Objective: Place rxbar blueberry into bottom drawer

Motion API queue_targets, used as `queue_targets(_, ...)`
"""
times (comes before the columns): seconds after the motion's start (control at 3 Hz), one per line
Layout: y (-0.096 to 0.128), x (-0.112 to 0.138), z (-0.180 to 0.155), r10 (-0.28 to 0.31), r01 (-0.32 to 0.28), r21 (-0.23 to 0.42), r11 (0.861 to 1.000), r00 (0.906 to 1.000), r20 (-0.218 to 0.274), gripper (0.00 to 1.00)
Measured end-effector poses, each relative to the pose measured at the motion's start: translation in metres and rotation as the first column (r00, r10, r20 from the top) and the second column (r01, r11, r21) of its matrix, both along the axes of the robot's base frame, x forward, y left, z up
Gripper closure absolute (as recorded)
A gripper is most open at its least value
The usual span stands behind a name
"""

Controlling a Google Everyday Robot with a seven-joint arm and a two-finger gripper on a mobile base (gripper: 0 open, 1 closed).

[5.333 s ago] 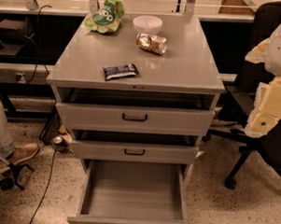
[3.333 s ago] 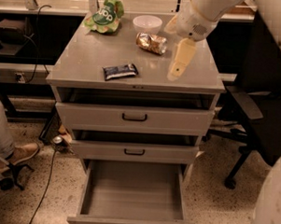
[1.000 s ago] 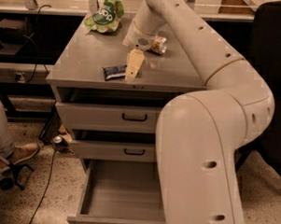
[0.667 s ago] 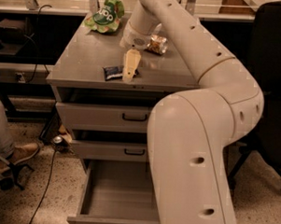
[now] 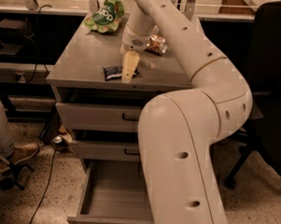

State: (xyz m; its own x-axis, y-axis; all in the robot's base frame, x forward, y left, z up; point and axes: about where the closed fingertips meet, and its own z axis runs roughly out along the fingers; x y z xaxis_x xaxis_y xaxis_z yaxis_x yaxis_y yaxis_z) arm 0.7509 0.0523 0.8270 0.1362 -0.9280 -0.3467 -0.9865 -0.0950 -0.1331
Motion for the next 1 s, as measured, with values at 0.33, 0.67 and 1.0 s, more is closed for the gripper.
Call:
queue_targets(0.33, 0.0, 0.0004, -0.0042, -0.007, 0.007, -0.008, 1.0, 0.9998, -0.018, 0.39)
queue_targets(0.67, -0.0002, 0.001, -0.003, -0.012, 0.012, -0.009, 1.0, 0.9996, -0.025, 0.7)
queue_targets(1.0, -0.0002, 0.0009, 0.0002, -0.012, 0.012, -0.008, 1.0, 0.9996, -0.025, 0.95)
